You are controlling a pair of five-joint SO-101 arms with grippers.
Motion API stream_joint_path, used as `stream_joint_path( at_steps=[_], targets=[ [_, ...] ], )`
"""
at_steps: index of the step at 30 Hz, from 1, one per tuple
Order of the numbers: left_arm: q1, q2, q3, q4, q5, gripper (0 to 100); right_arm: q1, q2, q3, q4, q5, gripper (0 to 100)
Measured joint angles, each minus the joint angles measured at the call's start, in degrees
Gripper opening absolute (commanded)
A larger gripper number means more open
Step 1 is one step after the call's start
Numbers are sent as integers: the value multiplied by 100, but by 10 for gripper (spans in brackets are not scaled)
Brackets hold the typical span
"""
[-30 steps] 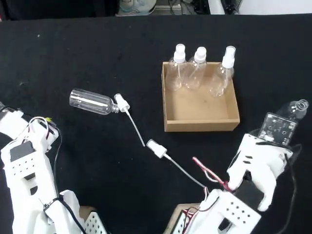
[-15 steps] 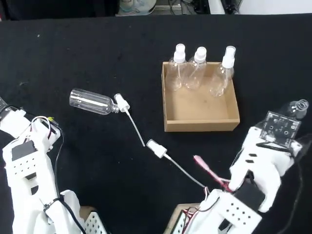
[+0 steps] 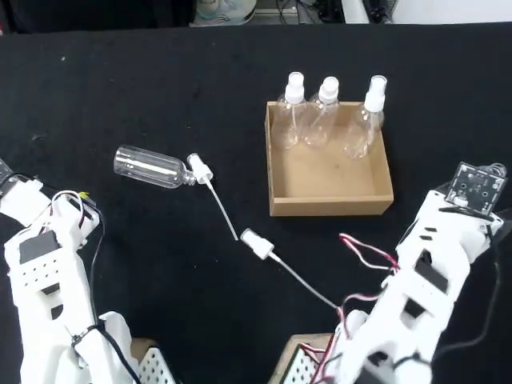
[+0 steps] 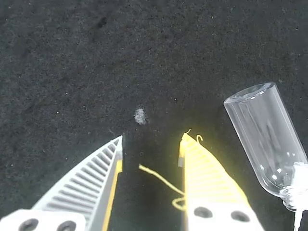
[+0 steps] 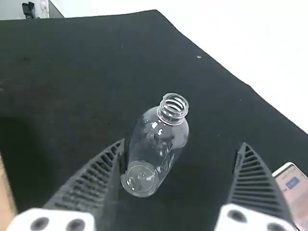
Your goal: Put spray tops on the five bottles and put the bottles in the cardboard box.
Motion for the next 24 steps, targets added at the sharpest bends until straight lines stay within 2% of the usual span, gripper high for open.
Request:
stream_joint_path(
  at_steps=[6, 11, 24],
  targets=[
    [0, 0, 0, 0, 0, 190, 9, 1363, -211, -1196, -360, 315],
    [0, 0, 0, 0, 0, 190, 9, 2084, -712, -1354, -580, 314],
    [0, 0, 0, 0, 0, 190, 9, 2796, -1345, -1380, -615, 313]
  ],
)
